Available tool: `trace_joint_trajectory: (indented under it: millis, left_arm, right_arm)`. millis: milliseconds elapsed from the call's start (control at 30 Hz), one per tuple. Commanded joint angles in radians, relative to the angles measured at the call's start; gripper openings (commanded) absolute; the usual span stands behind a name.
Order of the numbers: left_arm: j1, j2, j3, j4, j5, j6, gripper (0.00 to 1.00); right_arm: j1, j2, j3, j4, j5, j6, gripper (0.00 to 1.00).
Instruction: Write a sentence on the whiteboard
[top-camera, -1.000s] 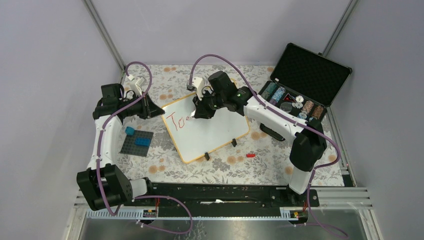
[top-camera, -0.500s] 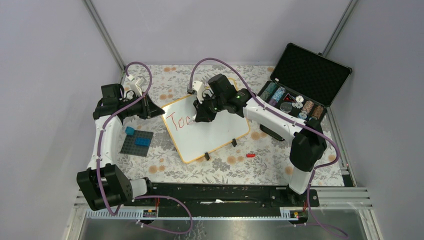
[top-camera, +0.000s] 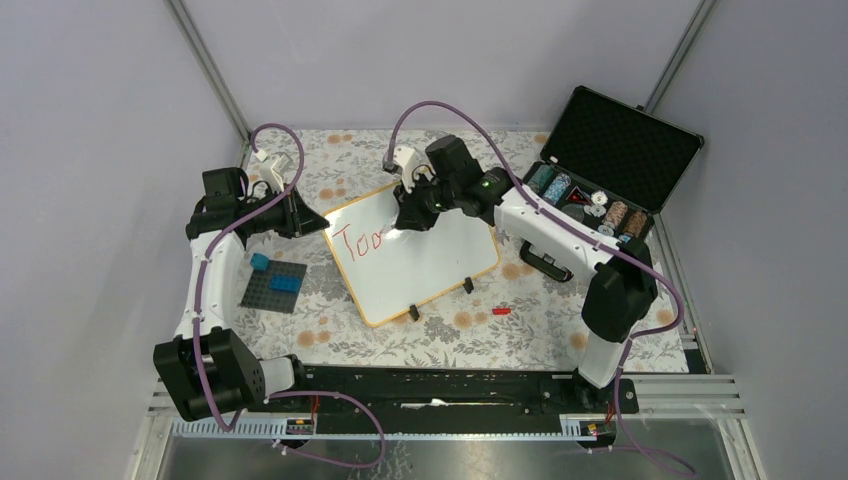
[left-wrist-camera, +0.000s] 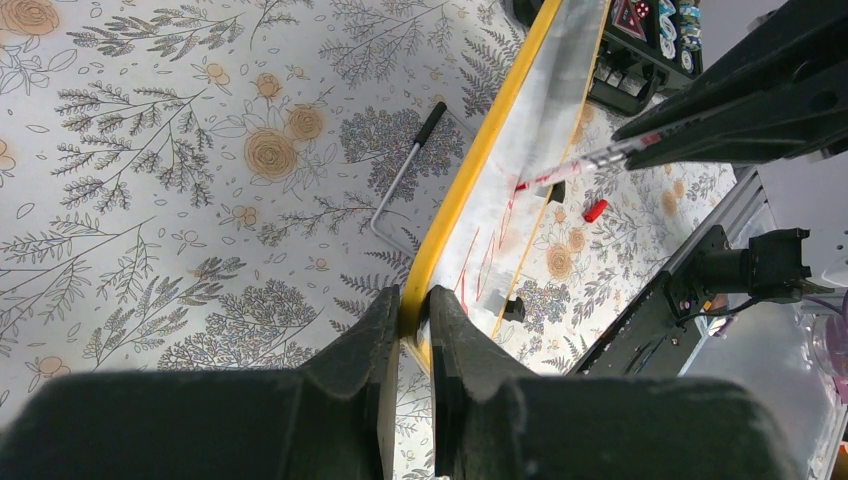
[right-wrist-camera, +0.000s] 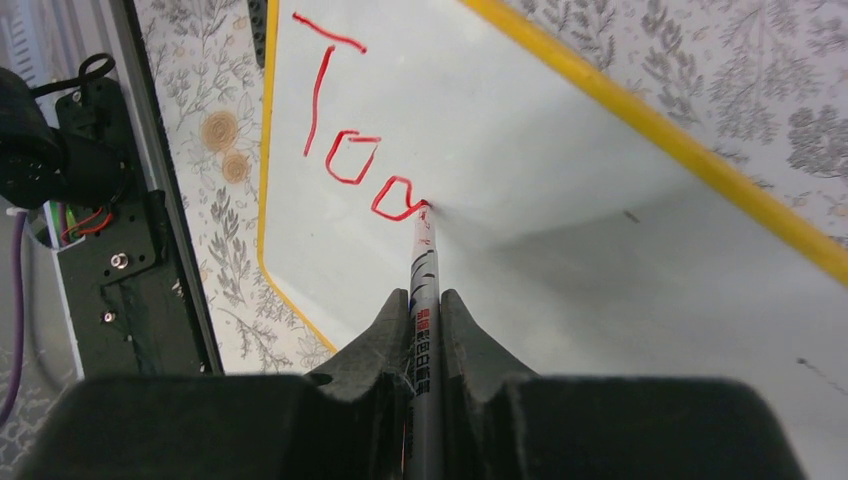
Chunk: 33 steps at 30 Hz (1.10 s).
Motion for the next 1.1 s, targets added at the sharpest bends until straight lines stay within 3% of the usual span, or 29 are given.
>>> trace_joint_trajectory:
  millis: [0,400,1067]
  left_arm:
    - [0.001,-0.033,-0.006,0.013,0.003,0.005,0.0]
    - [0.0,-0.038,-0.009,0.013,-0.002,0.004,0.0]
    - [0.0,-0.039,-0.013,0.013,-0.01,0.004,0.0]
  right_arm:
    - [-0.028,-0.002,0.082,0.034,0.07,-0.006,0.0]
    - [-0.037,0.028,0.141,0.017,0.067,0.017,0.0]
    - [-0.016,-0.029,-0.027,0.03,0.023,0.011,0.0]
